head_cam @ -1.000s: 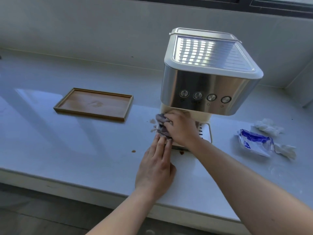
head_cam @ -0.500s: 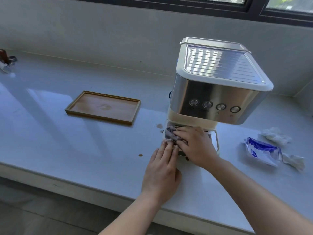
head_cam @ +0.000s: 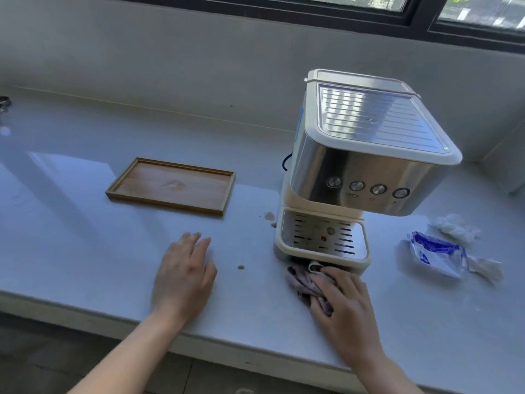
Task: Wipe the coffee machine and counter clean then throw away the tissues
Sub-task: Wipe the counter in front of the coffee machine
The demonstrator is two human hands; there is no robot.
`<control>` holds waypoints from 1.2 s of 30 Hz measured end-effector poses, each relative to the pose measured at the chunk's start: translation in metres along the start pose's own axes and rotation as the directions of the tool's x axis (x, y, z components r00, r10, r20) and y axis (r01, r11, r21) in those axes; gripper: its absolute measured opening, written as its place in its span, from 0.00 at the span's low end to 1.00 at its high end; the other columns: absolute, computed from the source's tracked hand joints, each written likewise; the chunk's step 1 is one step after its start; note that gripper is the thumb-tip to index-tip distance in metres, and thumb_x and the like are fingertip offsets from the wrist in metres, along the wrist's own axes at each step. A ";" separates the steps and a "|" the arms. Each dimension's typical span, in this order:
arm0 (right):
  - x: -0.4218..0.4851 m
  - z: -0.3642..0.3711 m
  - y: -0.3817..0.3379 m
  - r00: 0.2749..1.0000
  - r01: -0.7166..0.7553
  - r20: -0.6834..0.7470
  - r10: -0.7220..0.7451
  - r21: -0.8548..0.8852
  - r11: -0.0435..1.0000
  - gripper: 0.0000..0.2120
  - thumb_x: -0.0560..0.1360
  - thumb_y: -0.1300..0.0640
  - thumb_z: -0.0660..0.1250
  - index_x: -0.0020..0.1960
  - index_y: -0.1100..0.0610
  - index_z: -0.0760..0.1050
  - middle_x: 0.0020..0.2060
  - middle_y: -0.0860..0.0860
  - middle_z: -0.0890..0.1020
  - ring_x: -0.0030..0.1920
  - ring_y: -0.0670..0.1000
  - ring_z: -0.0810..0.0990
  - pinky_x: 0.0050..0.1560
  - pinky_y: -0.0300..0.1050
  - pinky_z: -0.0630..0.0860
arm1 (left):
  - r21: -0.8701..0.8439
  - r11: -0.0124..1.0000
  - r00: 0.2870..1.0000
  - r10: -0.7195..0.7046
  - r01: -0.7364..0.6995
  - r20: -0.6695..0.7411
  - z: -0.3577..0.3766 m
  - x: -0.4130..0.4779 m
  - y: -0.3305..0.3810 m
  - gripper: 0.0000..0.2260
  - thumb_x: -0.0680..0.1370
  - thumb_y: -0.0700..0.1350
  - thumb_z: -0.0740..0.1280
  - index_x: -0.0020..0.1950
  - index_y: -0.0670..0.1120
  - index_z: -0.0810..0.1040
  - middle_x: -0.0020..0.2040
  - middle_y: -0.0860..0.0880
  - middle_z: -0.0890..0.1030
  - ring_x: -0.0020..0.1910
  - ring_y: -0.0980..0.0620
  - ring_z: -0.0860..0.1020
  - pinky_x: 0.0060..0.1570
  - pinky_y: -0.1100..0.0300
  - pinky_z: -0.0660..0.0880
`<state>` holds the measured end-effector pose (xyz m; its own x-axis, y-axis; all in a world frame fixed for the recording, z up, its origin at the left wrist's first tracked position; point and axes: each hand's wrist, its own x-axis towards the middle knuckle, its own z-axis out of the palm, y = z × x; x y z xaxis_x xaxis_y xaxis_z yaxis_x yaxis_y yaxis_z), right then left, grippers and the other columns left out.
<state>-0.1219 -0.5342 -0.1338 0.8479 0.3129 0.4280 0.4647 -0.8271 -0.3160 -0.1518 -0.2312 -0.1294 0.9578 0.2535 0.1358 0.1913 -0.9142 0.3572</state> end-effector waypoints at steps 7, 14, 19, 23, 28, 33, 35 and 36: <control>0.015 0.024 -0.067 0.990 -0.046 0.129 0.060 -0.108 0.993 0.18 0.64 0.53 0.73 0.54 0.51 0.79 0.49 0.51 0.79 0.47 0.57 0.78 0.46 0.52 0.75 | 0.130 0.991 0.990 -0.002 -0.017 0.139 0.009 0.004 -0.009 0.30 0.77 0.58 0.42 0.79 0.55 0.55 0.81 0.52 0.53 0.80 0.53 0.47 0.77 0.50 0.40; 0.075 0.057 -0.124 0.923 0.349 0.232 -0.306 -0.178 0.920 0.10 0.72 0.52 0.71 0.53 0.46 0.82 0.47 0.50 0.84 0.42 0.56 0.79 0.39 0.48 0.74 | 0.100 0.995 0.993 -0.011 -0.001 0.122 0.006 0.004 -0.009 0.31 0.75 0.58 0.40 0.78 0.56 0.59 0.80 0.53 0.57 0.80 0.54 0.50 0.78 0.51 0.43; 0.165 0.070 -0.137 0.830 0.357 0.555 -0.056 -0.451 0.818 0.14 0.75 0.61 0.63 0.58 0.55 0.79 0.55 0.58 0.79 0.57 0.61 0.75 0.56 0.55 0.70 | 0.094 0.996 0.992 -0.020 0.009 0.122 0.005 0.004 -0.008 0.30 0.75 0.55 0.43 0.77 0.56 0.62 0.80 0.52 0.58 0.79 0.53 0.52 0.78 0.50 0.44; 0.221 0.082 -0.120 0.827 0.247 0.532 0.183 -0.635 0.732 0.18 0.74 0.65 0.59 0.62 0.55 0.76 0.58 0.59 0.76 0.58 0.62 0.72 0.60 0.57 0.67 | 0.074 0.997 0.995 -0.012 0.005 0.096 0.003 0.004 -0.008 0.31 0.74 0.55 0.44 0.74 0.53 0.69 0.77 0.49 0.65 0.78 0.50 0.59 0.77 0.47 0.51; 0.208 0.082 -0.122 0.807 0.339 0.574 0.139 -0.642 0.688 0.18 0.74 0.62 0.53 0.56 0.57 0.79 0.51 0.61 0.78 0.35 0.61 0.81 0.67 0.65 0.56 | 0.093 0.996 0.993 -0.006 -0.005 0.115 0.004 0.005 -0.010 0.32 0.74 0.56 0.42 0.76 0.55 0.65 0.79 0.51 0.62 0.79 0.52 0.55 0.78 0.49 0.48; 0.139 0.064 -0.128 0.825 0.331 0.562 0.061 -0.566 0.755 0.24 0.78 0.60 0.53 0.72 0.67 0.62 0.62 0.63 0.76 0.60 0.62 0.74 0.75 0.65 0.48 | 0.112 0.994 0.991 -0.010 -0.005 0.136 0.003 0.005 -0.008 0.31 0.74 0.56 0.42 0.76 0.54 0.65 0.79 0.51 0.62 0.79 0.51 0.56 0.78 0.47 0.49; 0.111 0.055 -0.131 0.844 0.287 0.536 0.022 -0.485 0.826 0.24 0.77 0.60 0.54 0.72 0.68 0.62 0.60 0.64 0.76 0.61 0.63 0.73 0.74 0.62 0.54 | 0.121 0.993 0.989 -0.006 -0.012 0.148 0.003 0.005 -0.009 0.31 0.75 0.56 0.42 0.77 0.54 0.64 0.79 0.50 0.61 0.79 0.51 0.55 0.78 0.47 0.48; 0.099 0.050 -0.129 0.862 0.263 0.507 -0.004 -0.441 0.858 0.24 0.77 0.60 0.54 0.71 0.67 0.65 0.59 0.63 0.78 0.59 0.62 0.74 0.72 0.60 0.60 | 0.126 0.992 0.988 -0.002 -0.017 0.154 0.004 0.005 -0.009 0.32 0.75 0.56 0.42 0.77 0.54 0.62 0.80 0.50 0.60 0.79 0.51 0.54 0.78 0.48 0.47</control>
<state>-0.0855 -0.3733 -0.0929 0.8584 0.5095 -0.0595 0.5094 -0.8332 0.2150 -0.1481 -0.2227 -0.1353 0.9789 0.2040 -0.0088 0.2003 -0.9511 0.2353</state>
